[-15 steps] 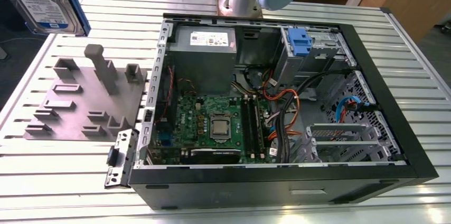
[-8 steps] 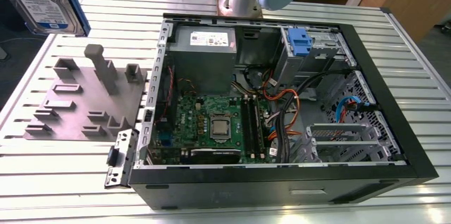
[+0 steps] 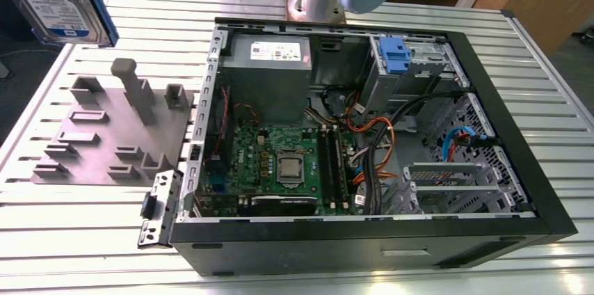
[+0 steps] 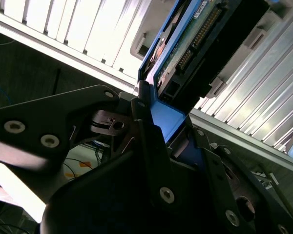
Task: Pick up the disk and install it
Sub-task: 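Pick up the disk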
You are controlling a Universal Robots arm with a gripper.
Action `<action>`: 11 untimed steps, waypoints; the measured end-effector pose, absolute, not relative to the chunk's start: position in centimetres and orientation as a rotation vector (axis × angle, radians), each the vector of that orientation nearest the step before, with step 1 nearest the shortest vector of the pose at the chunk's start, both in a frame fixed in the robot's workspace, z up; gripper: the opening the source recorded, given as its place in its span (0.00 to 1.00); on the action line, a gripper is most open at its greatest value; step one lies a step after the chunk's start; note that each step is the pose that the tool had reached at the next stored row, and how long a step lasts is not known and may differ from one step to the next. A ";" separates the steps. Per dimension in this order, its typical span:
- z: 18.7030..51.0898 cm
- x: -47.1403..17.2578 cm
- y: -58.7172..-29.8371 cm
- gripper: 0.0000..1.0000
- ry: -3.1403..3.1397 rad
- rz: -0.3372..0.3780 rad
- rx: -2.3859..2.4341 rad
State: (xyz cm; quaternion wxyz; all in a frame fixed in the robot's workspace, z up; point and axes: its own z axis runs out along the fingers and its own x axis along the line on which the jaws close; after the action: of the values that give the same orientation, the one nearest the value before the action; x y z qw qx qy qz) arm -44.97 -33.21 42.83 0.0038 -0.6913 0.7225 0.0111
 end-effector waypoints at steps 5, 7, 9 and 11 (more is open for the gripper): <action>43.1 -45.0 -33.2 0.37 2.264 0.035 -2.167; 43.3 -45.0 -33.2 0.37 2.264 0.035 -2.167; 43.5 -45.0 -33.2 0.37 2.264 0.035 -2.167; 43.7 -45.0 -33.2 0.37 2.264 0.035 -2.167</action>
State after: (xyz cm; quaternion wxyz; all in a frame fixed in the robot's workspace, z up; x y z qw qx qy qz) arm -44.97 -33.21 43.70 0.0038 -0.6913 0.7225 0.0111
